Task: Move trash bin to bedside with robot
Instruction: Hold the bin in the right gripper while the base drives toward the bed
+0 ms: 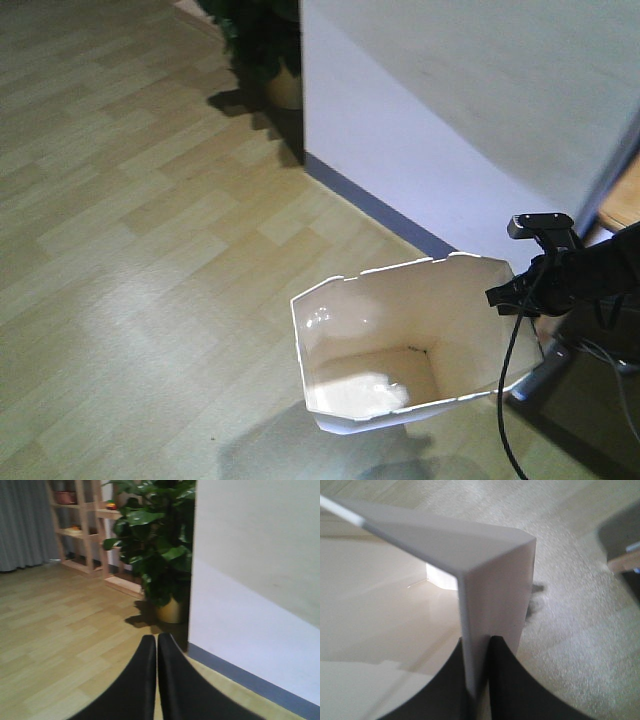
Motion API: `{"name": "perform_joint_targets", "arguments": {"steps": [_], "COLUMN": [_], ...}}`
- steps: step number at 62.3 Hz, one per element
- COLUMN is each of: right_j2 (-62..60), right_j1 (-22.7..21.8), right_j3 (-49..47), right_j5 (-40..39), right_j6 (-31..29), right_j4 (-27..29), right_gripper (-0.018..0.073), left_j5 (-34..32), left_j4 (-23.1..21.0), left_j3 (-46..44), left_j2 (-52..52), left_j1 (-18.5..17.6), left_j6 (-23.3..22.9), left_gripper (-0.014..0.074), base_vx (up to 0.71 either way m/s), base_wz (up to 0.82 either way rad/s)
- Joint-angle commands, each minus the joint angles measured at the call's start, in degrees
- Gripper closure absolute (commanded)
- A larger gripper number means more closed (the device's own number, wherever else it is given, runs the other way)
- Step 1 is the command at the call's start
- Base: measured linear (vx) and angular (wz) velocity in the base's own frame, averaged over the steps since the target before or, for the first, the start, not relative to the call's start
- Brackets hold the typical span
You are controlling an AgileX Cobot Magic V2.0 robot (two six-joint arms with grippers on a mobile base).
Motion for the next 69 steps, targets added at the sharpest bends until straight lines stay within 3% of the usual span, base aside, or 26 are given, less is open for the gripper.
{"name": "perform_joint_targets", "arguments": {"steps": [1,45,69], "right_j2": [-3.99,-3.99,-3.99], "right_j1": [-0.23,-0.23,-0.23], "right_j3": [-1.26,-1.26,-1.26], "right_j5": [6.96,6.96,7.02], "right_j6": [0.76,0.76,0.76], "right_j4": [4.55,4.55,4.55], "right_gripper": [0.0565,0.0565,0.0565], "left_j5": [-4.42,-4.42,-4.42], "left_j4": [-0.17,-0.17,-0.17], "left_j3": [1.58,1.58,1.58], "left_j2": [-0.57,-0.57,-0.57], "left_j1": [-0.31,-0.31,-0.31], "left_j6": [-0.52,-0.52,-0.52], "left_gripper": [0.0602,0.0602,0.0602], "base_vx": [0.09,0.12,0.17], "base_wz": [0.54,0.65,0.40]}}
